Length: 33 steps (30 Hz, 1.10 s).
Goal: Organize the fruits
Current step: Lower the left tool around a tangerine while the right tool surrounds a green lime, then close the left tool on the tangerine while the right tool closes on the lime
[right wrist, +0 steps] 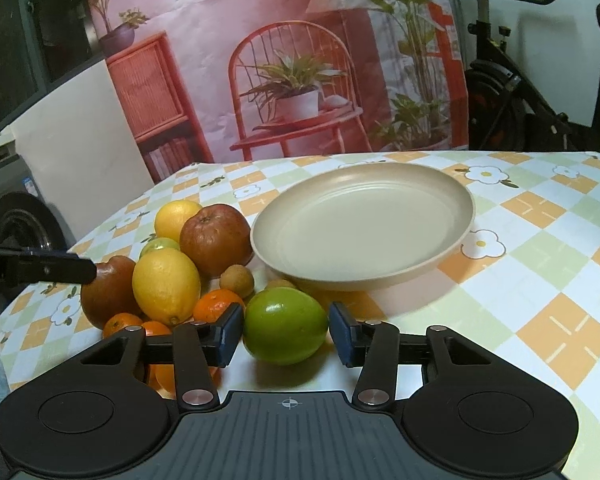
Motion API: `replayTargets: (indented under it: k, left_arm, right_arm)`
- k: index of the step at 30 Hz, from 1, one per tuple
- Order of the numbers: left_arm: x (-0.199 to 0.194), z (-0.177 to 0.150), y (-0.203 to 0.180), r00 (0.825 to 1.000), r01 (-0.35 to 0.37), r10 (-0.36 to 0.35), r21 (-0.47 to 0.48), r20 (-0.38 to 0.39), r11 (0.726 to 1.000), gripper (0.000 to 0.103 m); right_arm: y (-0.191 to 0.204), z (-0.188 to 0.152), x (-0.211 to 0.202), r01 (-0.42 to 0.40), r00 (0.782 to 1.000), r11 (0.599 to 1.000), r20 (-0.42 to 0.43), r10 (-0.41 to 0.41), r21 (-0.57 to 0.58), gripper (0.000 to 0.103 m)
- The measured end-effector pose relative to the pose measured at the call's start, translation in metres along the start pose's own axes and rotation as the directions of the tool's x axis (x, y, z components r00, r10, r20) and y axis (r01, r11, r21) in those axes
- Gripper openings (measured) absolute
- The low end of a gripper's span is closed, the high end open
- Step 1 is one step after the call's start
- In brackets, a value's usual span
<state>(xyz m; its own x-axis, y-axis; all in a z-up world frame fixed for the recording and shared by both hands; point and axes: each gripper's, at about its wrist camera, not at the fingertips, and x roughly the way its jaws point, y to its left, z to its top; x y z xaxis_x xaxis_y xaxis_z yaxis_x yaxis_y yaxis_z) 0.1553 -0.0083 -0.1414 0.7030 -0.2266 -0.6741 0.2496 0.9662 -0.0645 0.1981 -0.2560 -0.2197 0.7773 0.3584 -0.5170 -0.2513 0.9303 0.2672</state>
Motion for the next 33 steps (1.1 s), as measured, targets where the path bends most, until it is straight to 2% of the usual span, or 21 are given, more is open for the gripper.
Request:
replayTargets:
  k: [6, 13, 27, 33]
  left_arm:
    - [0.0, -0.005, -0.003, 0.999, 0.019, -0.019, -0.006, -0.028, 1.0, 0.036]
    - [0.003, -0.012, -0.009, 0.996, 0.056, -0.055, 0.01, -0.072, 0.998, 0.035]
    - [0.017, -0.019, -0.004, 0.987, 0.073, -0.078, -0.042, -0.138, 0.996, 0.035]
    - [0.023, -0.021, -0.007, 0.986, 0.082, -0.086, -0.029, -0.146, 0.996, 0.035]
  right_arm:
    - [-0.002, -0.002, -0.004, -0.008, 1.0, 1.0, 0.009, 0.008, 0.01, 0.043]
    - [-0.003, -0.003, -0.007, -0.019, 1.0, 1.0, 0.021, 0.019, 0.013, 0.042]
    - [-0.003, -0.004, -0.007, -0.02, 1.0, 1.0, 0.025, 0.02, 0.016, 0.042]
    - [-0.003, -0.004, -0.007, -0.02, 0.999, 1.0, 0.025, 0.02, 0.017, 0.042]
